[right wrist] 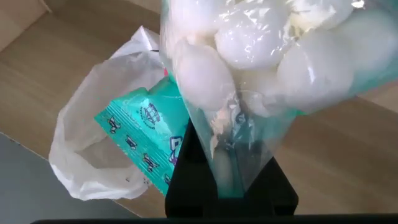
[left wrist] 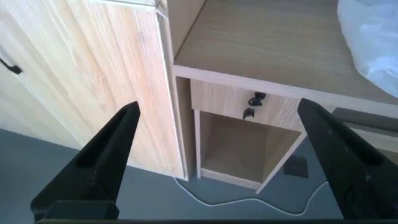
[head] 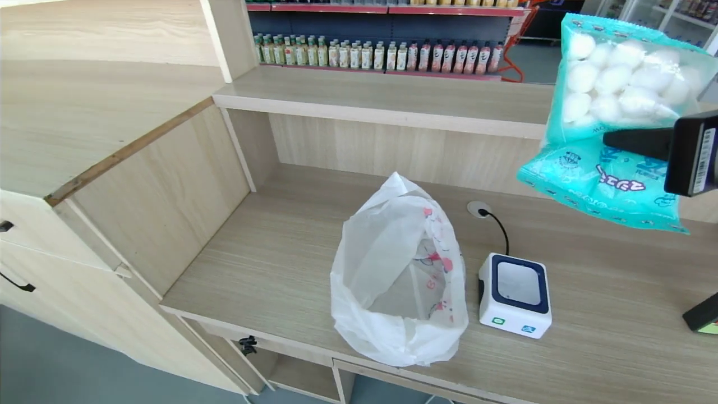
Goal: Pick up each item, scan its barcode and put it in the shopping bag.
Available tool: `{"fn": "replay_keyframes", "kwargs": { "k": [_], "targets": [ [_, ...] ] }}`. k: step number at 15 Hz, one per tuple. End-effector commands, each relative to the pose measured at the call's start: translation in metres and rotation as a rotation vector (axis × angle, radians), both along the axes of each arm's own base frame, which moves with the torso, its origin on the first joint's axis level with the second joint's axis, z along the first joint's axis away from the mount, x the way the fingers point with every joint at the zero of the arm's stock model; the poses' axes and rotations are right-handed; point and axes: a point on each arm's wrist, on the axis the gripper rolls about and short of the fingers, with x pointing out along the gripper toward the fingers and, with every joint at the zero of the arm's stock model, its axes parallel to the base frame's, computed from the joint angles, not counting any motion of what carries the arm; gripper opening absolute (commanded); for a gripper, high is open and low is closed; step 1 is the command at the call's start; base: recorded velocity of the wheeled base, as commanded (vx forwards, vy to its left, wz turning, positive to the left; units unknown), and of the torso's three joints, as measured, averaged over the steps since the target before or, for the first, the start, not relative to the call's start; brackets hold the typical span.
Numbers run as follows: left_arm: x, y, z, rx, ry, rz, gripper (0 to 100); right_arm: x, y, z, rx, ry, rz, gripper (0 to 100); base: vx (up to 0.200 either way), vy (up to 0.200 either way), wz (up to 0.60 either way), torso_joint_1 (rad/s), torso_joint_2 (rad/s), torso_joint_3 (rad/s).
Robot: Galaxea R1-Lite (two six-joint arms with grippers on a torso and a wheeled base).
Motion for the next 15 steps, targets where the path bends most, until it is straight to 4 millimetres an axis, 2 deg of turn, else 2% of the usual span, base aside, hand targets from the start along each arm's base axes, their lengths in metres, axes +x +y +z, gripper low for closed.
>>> {"fn": "replay_keyframes", "kwargs": {
  "k": [1,3,4,6,7,8,10,15],
  "targets": [
    [0.0,0.0,0.0,0.0,0.0,0.0,100,-0.008,0.003,-0.015,-0.042,-0.021,0.071,0,0.0,0.0,0.6,0.002,0.0,-0.002],
    [0.0,0.0,0.0,0.0,0.0,0.0,100,0.01,0.013,-0.031,-0.044,-0.02,0.076,0,0.0,0.0,0.3,-0.001,0.0,0.004],
    [0.0,0.0,0.0,0.0,0.002,0.0,100,0.026,0.014,-0.043,-0.021,-0.032,0.04,0,0.0,0.0,0.0,0.0,0.0,0.0],
    [0.0,0.0,0.0,0.0,0.002,0.0,100,0.052,0.007,-0.075,0.018,-0.022,0.024,0,0.0,0.0,0.0,0.0,0.0,0.0],
    [0.0,0.0,0.0,0.0,0.002,0.0,100,0.059,0.005,-0.086,0.014,-0.005,0.028,0,0.0,0.0,0.0,0.0,0.0,0.0],
    [0.0,0.0,0.0,0.0,0.002,0.0,100,0.067,0.003,-0.106,0.006,0.041,0.042,0,0.0,0.0,0.0,0.0,0.0,0.0],
    [0.0,0.0,0.0,0.0,0.0,0.0,100,0.074,0.004,-0.123,-0.007,0.076,0.044,0,0.0,0.0,0.0,0.0,0.0,0.0],
    [0.0,0.0,0.0,0.0,0.002,0.0,100,0.113,0.002,-0.151,-0.003,0.091,0.018,0,0.0,0.0,0.0,0.0,0.0,0.0]
  ]
}}
